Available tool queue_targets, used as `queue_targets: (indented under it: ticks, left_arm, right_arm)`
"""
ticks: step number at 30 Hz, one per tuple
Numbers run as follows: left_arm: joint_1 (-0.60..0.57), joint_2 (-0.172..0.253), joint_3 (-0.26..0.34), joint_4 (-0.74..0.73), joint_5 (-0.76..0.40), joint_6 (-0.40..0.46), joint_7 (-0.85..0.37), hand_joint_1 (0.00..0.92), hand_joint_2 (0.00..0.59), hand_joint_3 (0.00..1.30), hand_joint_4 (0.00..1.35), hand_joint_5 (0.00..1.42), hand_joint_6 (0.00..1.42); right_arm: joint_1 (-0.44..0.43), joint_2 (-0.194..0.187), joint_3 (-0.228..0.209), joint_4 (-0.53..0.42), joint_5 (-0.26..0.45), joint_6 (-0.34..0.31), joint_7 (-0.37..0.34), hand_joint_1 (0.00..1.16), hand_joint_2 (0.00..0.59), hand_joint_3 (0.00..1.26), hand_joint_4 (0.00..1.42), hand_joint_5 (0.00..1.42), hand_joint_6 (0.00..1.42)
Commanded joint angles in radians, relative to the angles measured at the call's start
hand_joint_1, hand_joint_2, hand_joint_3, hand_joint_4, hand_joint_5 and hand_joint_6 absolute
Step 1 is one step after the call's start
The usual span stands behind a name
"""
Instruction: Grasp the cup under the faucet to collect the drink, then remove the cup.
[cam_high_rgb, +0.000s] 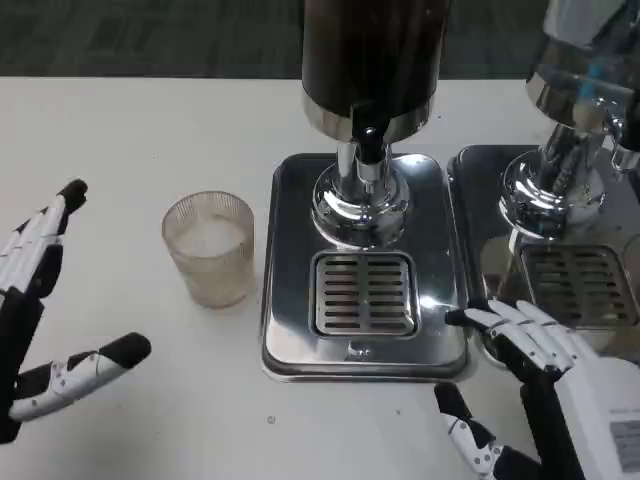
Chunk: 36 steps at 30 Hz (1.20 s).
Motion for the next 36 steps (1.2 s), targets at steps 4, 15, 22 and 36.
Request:
queue_targets:
  ticks: [4,15,22,36]
  left_arm:
    - [-0.174,-0.009,-0.009,0.213,-0.025,0.040,-0.051,0.169,0.017,0.00,0.00,0.11,0.10]
    - [-0.366,0.006,-0.075,0.468,0.001,0.044,-0.080,0.273,0.025,0.05,0.07,0.23,0.23]
    - [-0.464,-0.006,-0.115,0.572,-0.018,0.044,-0.157,0.314,0.029,0.10,0.14,0.31,0.29]
    - [-0.574,-0.050,-0.182,0.677,-0.020,0.106,-0.248,0.349,0.036,0.14,0.17,0.36,0.33]
  right_arm:
    - [-0.054,0.028,0.038,0.005,-0.012,0.017,-0.015,0.60,0.401,0.37,0.27,0.24,0.31]
    - [-0.097,0.037,0.079,0.025,-0.022,0.029,-0.033,0.60,0.401,0.37,0.28,0.26,0.31]
    - [-0.121,0.036,0.100,0.039,-0.027,0.031,-0.044,0.60,0.401,0.38,0.30,0.27,0.31]
    - [-0.153,0.045,0.147,0.050,-0.025,0.038,-0.057,0.60,0.401,0.40,0.31,0.29,0.31]
